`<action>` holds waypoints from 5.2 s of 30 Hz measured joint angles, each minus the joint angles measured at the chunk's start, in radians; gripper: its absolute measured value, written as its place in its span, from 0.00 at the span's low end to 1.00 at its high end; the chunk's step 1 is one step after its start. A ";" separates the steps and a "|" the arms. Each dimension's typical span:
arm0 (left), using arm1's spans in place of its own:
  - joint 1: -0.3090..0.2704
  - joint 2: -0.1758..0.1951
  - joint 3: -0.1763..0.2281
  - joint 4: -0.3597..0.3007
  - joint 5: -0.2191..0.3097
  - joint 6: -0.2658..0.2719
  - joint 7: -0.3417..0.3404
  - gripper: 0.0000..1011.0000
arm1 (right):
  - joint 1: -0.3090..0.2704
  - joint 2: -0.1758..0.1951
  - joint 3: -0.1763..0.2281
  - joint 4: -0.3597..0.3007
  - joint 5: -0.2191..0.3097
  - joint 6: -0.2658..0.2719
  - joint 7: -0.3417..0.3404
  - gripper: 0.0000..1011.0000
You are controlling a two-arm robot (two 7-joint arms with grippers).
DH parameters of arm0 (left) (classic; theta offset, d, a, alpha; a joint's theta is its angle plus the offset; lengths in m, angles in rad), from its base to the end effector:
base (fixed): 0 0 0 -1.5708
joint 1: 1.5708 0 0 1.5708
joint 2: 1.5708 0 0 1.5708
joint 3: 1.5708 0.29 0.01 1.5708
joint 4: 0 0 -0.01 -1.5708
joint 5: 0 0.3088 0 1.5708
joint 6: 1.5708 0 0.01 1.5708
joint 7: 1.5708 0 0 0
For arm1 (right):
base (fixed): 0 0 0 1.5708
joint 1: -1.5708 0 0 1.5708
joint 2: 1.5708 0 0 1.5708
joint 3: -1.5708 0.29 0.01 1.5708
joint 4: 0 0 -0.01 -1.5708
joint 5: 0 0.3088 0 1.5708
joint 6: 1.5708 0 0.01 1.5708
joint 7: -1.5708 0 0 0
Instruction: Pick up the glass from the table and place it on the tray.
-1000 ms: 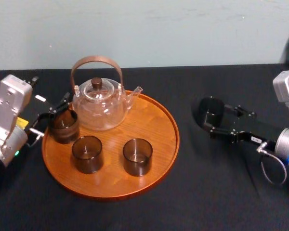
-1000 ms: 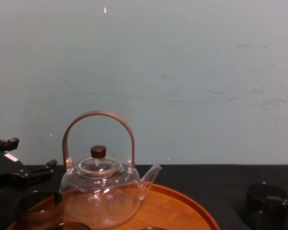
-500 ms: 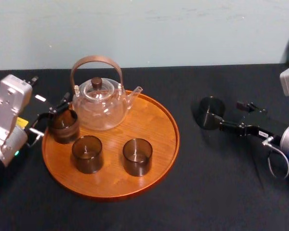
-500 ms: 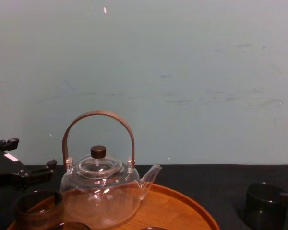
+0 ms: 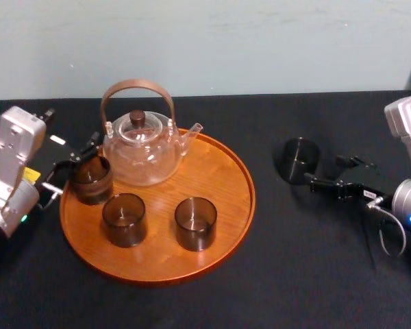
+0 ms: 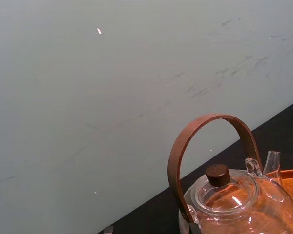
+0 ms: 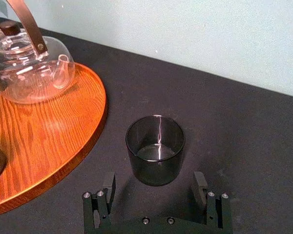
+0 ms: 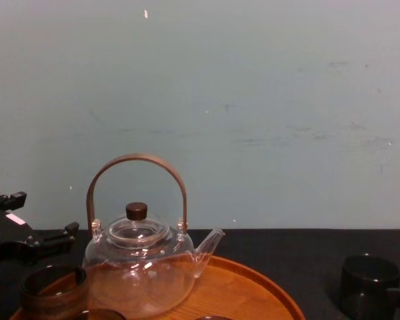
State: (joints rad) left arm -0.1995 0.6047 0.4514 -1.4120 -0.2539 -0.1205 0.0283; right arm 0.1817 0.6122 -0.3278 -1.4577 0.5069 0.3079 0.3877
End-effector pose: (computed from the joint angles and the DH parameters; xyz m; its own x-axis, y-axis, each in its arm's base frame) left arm 0.3581 0.0827 -0.3023 0.2923 0.8803 0.3738 -0.9553 0.2873 0.0703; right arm 0.3631 -0.1078 -0.2769 0.5368 -0.8432 -0.0283 0.7607 0.4983 -0.4159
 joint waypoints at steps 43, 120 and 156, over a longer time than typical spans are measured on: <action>0.000 0.000 0.000 0.000 0.000 0.000 0.000 0.99 | 0.172 -0.135 -0.057 0.196 -0.098 0.061 -0.004 0.99; 0.000 0.000 0.000 0.000 0.000 0.000 0.000 0.99 | 0.249 -0.110 -0.133 0.133 -0.080 -0.026 0.180 0.90; 0.000 0.000 0.000 0.000 0.000 0.000 0.000 0.99 | 0.369 -0.237 -0.296 0.338 -0.109 -0.117 0.258 0.90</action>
State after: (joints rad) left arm -0.1995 0.6047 0.4514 -1.4120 -0.2539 -0.1205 0.0283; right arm 0.5502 0.3756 -0.6235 -1.1200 0.3979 0.1909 0.6458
